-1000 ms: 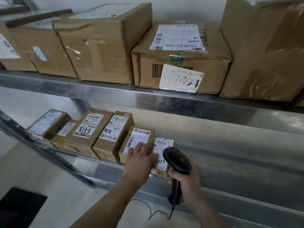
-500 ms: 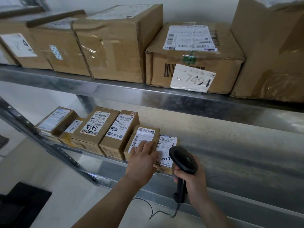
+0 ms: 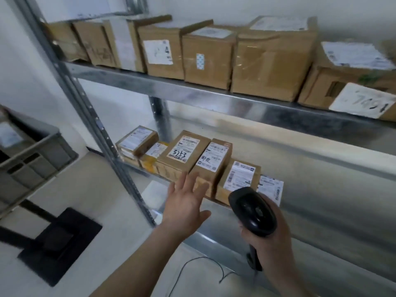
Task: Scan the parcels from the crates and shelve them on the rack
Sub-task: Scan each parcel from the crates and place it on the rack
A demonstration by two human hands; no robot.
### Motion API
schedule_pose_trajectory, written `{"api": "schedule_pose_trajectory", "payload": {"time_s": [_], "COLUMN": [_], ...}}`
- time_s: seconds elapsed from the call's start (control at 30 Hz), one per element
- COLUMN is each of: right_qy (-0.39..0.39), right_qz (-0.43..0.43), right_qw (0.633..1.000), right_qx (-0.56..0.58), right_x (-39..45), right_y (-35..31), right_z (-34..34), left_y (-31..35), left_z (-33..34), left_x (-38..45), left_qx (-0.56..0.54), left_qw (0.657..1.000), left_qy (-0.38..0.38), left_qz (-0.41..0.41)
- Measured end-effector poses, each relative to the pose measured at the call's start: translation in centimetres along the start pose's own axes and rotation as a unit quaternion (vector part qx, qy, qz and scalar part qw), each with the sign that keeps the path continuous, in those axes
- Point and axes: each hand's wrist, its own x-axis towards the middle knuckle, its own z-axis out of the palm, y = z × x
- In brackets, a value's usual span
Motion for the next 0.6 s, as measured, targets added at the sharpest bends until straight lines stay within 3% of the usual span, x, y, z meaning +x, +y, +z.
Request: {"api": "schedule_pose_trajectory", "payload": {"time_s": [0.2, 0.6], "right_qy": [-0.043, -0.148], "right_qz": [-0.095, -0.084], "right_qw": [0.992, 0.985], "right_qx": [-0.07, 0.027], "right_x": [-2.2, -5.5], "right_y": [-3.9, -11.5], "right_z": [9.6, 28.7], "left_y": [-10.3, -29.8], "left_z": [-3.7, -11.5], "left_x": [-6.0, -17.0], "left_qx": [0.015, 0.039], "left_qw": [0.997, 0.976], "left_qy": [0.0, 0.011], "left_qz": [-0.072, -0.214]}}
